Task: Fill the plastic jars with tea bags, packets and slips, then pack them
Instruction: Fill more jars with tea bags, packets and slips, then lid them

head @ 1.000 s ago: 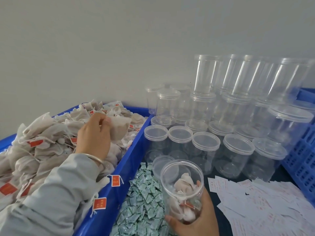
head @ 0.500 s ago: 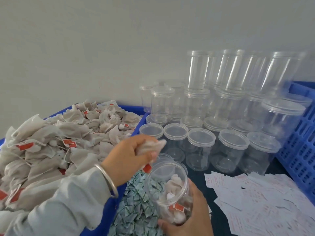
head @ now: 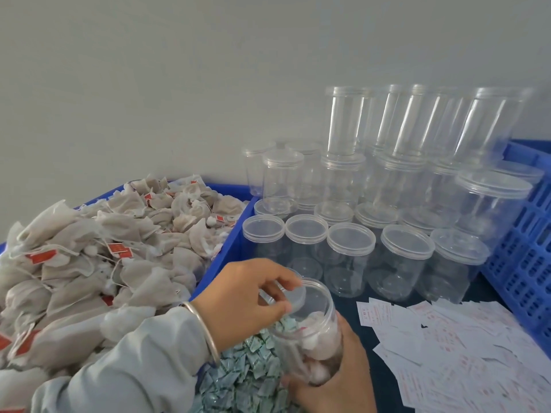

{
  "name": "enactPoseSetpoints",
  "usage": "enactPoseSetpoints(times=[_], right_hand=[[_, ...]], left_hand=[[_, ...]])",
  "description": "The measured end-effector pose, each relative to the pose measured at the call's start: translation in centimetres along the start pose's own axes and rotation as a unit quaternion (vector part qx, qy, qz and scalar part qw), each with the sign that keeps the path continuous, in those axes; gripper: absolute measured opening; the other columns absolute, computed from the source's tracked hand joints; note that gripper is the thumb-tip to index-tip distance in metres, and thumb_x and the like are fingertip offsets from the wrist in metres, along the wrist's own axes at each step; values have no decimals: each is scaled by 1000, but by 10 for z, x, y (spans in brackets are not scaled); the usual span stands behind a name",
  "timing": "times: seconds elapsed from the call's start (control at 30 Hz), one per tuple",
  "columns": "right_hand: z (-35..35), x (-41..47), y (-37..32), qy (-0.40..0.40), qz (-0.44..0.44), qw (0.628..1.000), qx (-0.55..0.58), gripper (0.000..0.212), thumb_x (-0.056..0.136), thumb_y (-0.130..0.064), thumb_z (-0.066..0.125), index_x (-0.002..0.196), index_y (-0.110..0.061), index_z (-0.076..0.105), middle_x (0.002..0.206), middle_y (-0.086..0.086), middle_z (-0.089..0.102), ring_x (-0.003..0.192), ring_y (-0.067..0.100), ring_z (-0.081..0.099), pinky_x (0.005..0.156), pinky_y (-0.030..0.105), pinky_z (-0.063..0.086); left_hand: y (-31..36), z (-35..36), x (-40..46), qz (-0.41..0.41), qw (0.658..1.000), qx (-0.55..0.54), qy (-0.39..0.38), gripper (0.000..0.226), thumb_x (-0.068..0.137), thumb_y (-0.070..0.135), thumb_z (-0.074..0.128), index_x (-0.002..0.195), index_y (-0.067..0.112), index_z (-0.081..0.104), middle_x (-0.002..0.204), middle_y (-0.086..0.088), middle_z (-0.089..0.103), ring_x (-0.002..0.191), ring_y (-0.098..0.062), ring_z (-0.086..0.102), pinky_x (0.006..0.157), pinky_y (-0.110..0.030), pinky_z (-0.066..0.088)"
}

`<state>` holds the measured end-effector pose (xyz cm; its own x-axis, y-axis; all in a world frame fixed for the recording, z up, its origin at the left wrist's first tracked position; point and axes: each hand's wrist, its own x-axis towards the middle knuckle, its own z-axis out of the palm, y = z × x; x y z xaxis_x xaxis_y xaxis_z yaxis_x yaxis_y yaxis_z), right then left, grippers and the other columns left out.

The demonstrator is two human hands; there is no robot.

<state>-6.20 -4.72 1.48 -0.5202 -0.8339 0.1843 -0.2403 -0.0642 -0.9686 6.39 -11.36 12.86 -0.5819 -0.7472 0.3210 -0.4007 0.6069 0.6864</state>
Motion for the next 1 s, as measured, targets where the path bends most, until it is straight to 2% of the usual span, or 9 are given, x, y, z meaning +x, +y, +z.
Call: enactPoseSetpoints(times=[0.1,0.2,0.27,0.33,0.5,0.6,0.67,0.83,1.0], right_hand=[[4,-2,1,36,7,999,17,102,23,23,84,117,-11,65,110,5,68,103,30,62,91,57,43],[-5,-2,7,26,1,1000,13,106,31,7,93,128,-18,56,122,-2,60,114,19,56,99,48,42],[-9,-3,3,-64,0,998,1,108,41,-13,95,136,-22,44,129,-7,51,122,12,49,104,37,40],[-10,-4,0,-101,-7,994,37,106,37,-20,88,134,-11,47,122,7,56,118,26,54,99,43,46],[-8,-9,1,-99,-31,993,51,111,30,-24,89,133,-19,48,119,3,59,112,19,58,93,39,51],[2,-8,0,-32,-22,999,28,110,20,6,93,124,-13,60,115,5,64,109,26,60,93,45,45],[6,-8,-2,-9,-14,999,32,105,17,17,88,117,-8,64,110,9,67,105,31,60,91,47,42],[-11,-10,-5,-96,-16,993,63,114,27,-30,87,134,-20,48,118,7,59,111,21,59,94,41,50],[3,-12,-10,-2,-6,999,37,106,22,20,86,121,-8,62,114,11,65,107,32,59,93,54,42]], left_hand=[[-3,-13,4,0,998,44,43,33,80,12,71,85,43,61,79,23,65,77,10,61,66,-5,46],[-23,-38,10,-47,977,183,100,23,83,25,67,99,41,60,101,26,58,89,14,53,82,3,33],[-47,-53,15,-159,929,330,59,39,86,39,61,123,31,53,127,12,51,112,0,47,97,-12,30],[-63,-60,17,-279,867,411,-49,54,88,54,51,134,26,44,139,2,44,124,-16,44,103,-29,35],[-72,-54,21,-289,847,428,-128,39,98,50,29,114,24,53,116,2,60,104,-17,56,84,-28,41],[-76,-55,24,-305,872,378,-55,29,99,27,37,121,20,54,128,-6,53,110,-23,55,91,-32,42],[-79,-58,25,-341,865,367,0,47,92,17,51,137,21,41,143,-9,35,118,-27,51,94,-32,42],[-90,-53,33,-370,820,434,-44,32,95,26,41,124,16,52,127,-7,54,110,-26,57,90,-37,48],[-105,-54,38,-362,815,447,-69,28,94,24,42,113,16,60,117,-5,60,104,-25,59,94,-38,48]])
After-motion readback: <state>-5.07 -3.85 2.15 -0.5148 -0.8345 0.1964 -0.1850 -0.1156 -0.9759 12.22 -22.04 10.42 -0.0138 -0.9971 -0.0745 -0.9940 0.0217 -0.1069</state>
